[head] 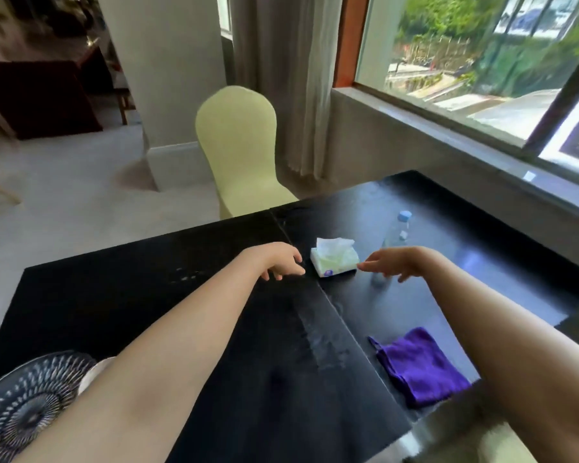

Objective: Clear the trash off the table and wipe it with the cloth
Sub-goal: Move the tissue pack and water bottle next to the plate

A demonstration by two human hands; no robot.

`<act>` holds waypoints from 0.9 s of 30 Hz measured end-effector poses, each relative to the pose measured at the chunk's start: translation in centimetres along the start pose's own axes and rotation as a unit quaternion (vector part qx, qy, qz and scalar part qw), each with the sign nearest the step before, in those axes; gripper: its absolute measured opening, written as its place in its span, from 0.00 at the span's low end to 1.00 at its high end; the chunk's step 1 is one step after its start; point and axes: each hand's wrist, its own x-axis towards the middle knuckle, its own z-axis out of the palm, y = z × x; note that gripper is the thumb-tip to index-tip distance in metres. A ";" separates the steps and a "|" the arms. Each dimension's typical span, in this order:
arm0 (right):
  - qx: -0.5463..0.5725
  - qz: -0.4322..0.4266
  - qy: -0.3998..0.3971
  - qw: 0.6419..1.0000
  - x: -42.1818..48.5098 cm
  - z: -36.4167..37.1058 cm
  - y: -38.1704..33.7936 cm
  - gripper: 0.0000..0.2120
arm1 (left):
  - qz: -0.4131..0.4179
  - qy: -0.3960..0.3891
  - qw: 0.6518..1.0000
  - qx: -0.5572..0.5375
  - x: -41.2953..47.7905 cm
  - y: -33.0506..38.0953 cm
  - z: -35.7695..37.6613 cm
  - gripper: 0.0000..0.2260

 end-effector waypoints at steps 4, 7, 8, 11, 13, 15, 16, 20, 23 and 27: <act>0.012 0.019 -0.006 1.000 2.8 -2.4 4.6 0.26 | 0.011 -0.020 0.999 0.028 6.0 4.1 0.8 0.20; 0.024 0.032 -0.011 0.999 5.5 -3.4 7.5 0.26 | 0.014 -0.039 0.998 0.057 10.4 6.2 1.7 0.21; 0.028 0.036 -0.014 0.999 6.5 -3.6 8.4 0.26 | 0.011 -0.046 0.997 0.061 11.8 6.6 2.0 0.21; 0.032 0.047 -0.028 0.998 9.4 -4.0 10.3 0.27 | 0.003 -0.066 0.995 0.077 15.7 7.3 2.8 0.20; 0.027 0.047 -0.039 0.998 11.2 -4.1 11.2 0.27 | 0.001 -0.074 0.993 0.096 17.8 7.3 3.1 0.17; 0.017 0.043 -0.045 0.998 13.0 -4.1 12.0 0.27 | -0.003 -0.078 0.990 0.117 19.8 7.0 3.6 0.14; 0.011 0.043 -0.045 0.998 14.0 -4.2 12.5 0.27 | -0.005 -0.079 0.989 0.124 21.0 6.8 3.9 0.14; 0.002 0.036 -0.047 0.998 16.8 -4.3 13.5 0.25 | -0.022 -0.067 0.985 0.158 25.3 5.5 5.1 0.14; 0.034 0.019 -0.014 0.999 18.4 -4.3 14.1 0.23 | -0.052 -0.010 0.988 0.146 28.0 4.6 6.8 0.25; 0.151 0.027 0.068 0.986 20.1 -4.2 14.7 0.28 | -0.048 0.034 0.993 0.103 30.4 3.3 8.5 0.29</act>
